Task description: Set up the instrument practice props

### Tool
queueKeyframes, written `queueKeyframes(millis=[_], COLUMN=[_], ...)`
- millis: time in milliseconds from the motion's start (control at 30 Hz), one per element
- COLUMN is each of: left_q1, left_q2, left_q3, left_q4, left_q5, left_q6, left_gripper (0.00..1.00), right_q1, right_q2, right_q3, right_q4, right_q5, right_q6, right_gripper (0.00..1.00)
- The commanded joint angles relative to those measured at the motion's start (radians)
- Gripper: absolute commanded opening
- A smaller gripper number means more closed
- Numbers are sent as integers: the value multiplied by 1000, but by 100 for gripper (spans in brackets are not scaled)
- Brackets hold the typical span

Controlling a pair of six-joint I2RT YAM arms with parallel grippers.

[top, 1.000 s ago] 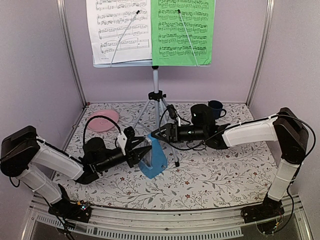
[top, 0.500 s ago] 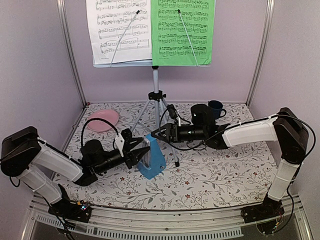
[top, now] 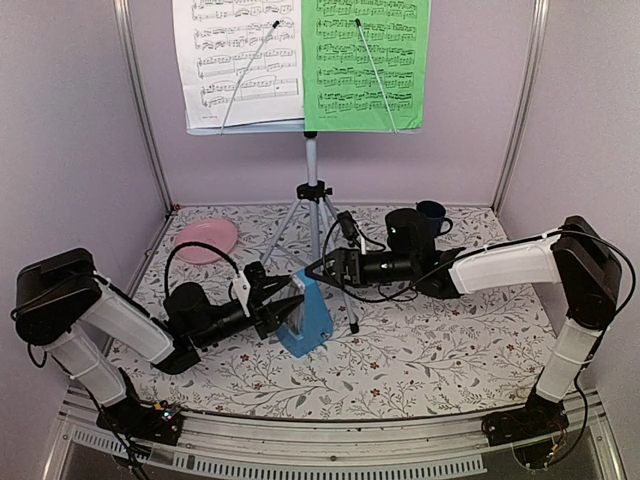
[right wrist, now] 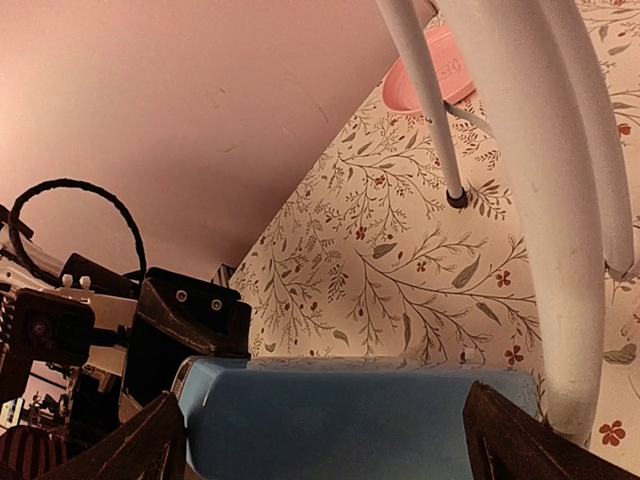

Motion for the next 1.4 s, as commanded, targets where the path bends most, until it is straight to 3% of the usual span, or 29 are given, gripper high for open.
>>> queueKeyframes(millis=[0, 233, 500, 700, 1133, 1233, 1367], left_q1=[4, 5, 6, 6, 5, 5, 12], left_q2=[25, 20, 12, -8, -43, -159, -366], left_q3=[-2, -5, -28, -70, -147, -146, -85], left_q4=[-37, -42, -14, 11, 130, 47, -285], left_q5=[27, 17, 11, 10, -2, -36, -104], left_q6=[28, 27, 18, 21, 38, 0, -40], left_gripper=[24, 24, 24, 24, 25, 25, 25], right_q1=[-4, -3, -3, -50, -106, -103, -77], right_q2=[24, 93, 148, 215, 240, 223, 202], right_q3=[24, 34, -2, -64, -63, -48, -21], right_q4=[20, 76, 45, 4, -86, -71, -69], right_q5=[-35, -94, -42, 9, 18, -13, -29], right_q6=[53, 128, 166, 158, 36, 26, -1], right_gripper=[98, 97, 93, 87, 85, 86, 87])
